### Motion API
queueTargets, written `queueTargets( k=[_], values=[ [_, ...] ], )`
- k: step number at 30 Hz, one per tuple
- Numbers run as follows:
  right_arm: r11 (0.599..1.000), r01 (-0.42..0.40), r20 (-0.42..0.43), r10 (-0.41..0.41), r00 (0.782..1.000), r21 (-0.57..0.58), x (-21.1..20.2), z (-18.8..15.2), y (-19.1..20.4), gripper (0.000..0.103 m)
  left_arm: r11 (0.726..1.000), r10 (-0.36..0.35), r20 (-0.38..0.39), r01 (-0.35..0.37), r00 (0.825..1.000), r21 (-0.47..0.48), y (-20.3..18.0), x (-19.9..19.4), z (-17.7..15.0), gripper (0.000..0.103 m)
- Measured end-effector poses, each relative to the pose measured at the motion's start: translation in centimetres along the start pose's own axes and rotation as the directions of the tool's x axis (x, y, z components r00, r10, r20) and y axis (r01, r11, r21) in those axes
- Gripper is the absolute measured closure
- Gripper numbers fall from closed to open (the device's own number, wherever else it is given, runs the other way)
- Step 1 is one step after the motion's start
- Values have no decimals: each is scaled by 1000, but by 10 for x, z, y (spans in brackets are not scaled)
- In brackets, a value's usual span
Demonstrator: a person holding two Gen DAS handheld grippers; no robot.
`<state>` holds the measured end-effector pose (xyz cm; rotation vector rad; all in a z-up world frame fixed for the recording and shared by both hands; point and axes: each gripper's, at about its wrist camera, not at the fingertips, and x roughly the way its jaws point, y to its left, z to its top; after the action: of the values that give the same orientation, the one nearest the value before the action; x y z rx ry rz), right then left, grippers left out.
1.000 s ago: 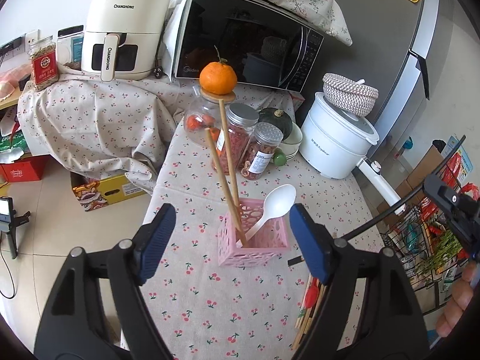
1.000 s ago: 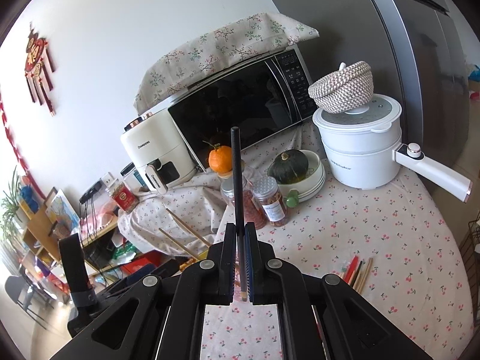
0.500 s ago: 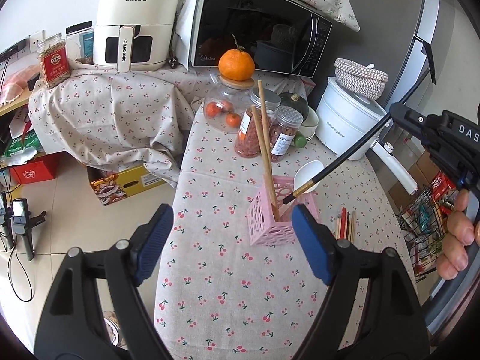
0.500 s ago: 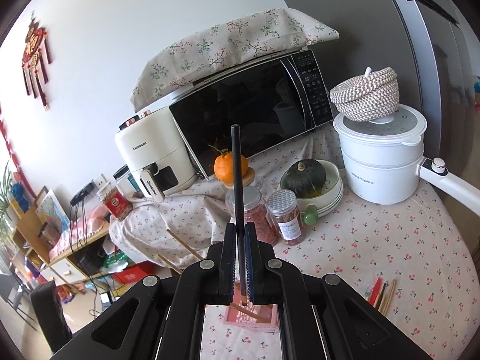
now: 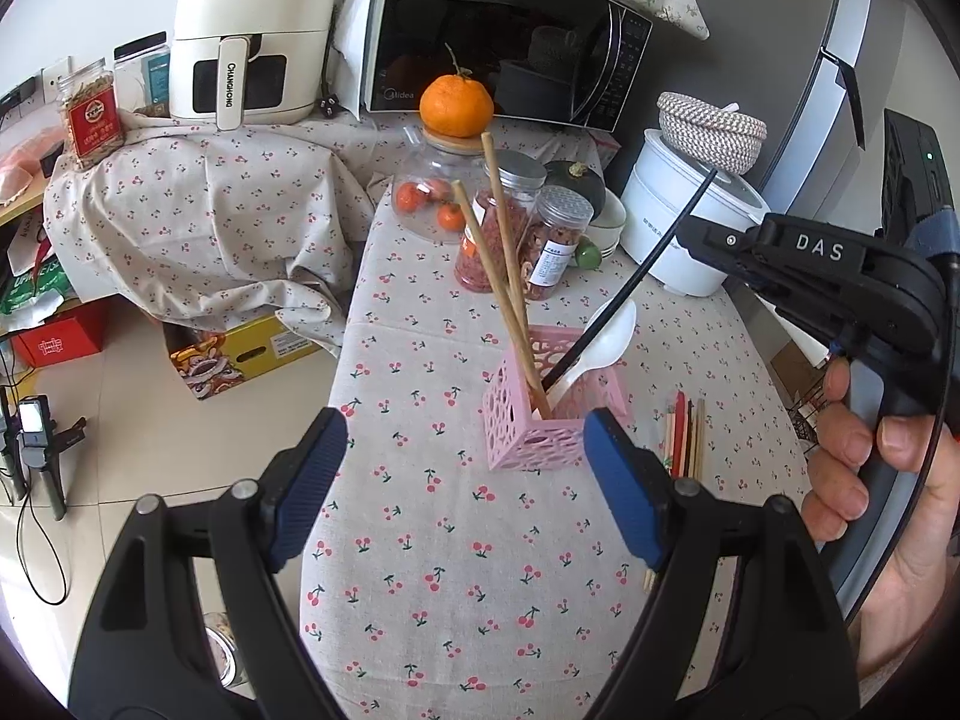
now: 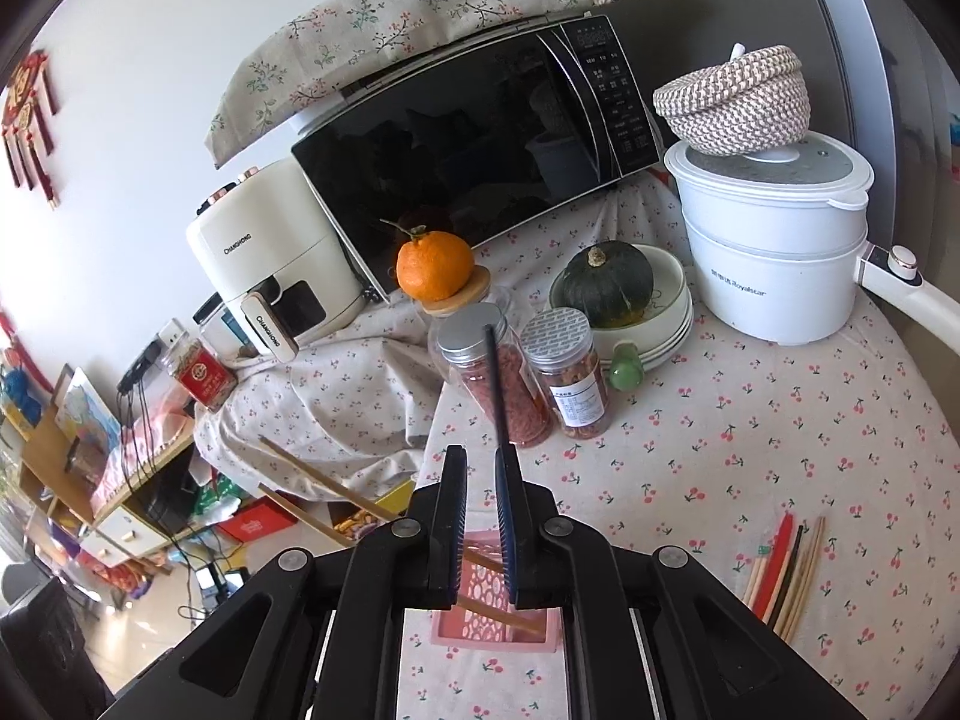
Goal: Organize utensils
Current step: 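Lower the black chopstick into the pink holder and open the right tool, then move the left tool to the wrapped chopsticks and close on them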
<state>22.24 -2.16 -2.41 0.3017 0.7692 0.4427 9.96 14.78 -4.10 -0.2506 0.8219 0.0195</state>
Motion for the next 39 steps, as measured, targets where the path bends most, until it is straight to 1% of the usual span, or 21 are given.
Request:
queueTargets(
  k=[1,2,3,4,5,6,8,13,19,24,29,31,33,39],
  values=[
    [1000,1,2,-1,1000,1,-3,0,0,82,1000,0,-3,0,1000,0,-1,1,0,22],
    [1000,6,5,-6,1000,-1,-6,1,-1,73,1000,-1,-7,1,1000,0,-1,2,0,22],
    [1000,10,9,-10,1000,-3,-9,1,-2,68,1000,-1,-11,1,1000,1,-2,2,-1,22],
    [1000,14,14,-14,1000,-4,-14,2,-2,56,1000,-1,-14,1,1000,1,-3,3,-1,22],
    [1000,15,19,-15,1000,-3,-18,2,-4,50,1000,-2,-17,2,1000,2,-4,3,-2,22],
    [1000,13,23,-13,1000,-1,-23,2,-6,48,1000,-3,-20,3,1000,4,-4,4,-2,22],
    [1000,17,24,-17,1000,5,-32,2,-11,39,1000,-6,-28,6,1000,7,-6,5,-3,21],
    [998,62,22,-62,998,7,-53,-1,-28,27,1000,-7,-46,8,999,17,-12,9,-7,21],
    [990,143,0,-143,990,-18,-72,-19,-53,18,999,-6,-60,8,998,39,-23,12,-12,19],
    [980,196,-46,-197,979,-28,-76,-37,-74,15,998,-4,-87,10,996,67,-35,19,-19,18],
    [968,249,-60,-250,966,-26,-80,-53,-98,12,996,6,-122,4,993,85,-50,28,-28,17],
    [963,269,-76,-270,960,-24,-81,-59,-109,12,994,16,-135,-1,991,112,-59,32,-34,17],
    [954,298,-103,-298,949,-16,-82,-65,-121,12,988,33,-147,-9,989,157,-70,36,-41,17],
    [928,373,-174,-368,913,-6,-85,-76,-156,12,959,78,-196,-19,978,283,-106,51,-61,17]
  ],
)
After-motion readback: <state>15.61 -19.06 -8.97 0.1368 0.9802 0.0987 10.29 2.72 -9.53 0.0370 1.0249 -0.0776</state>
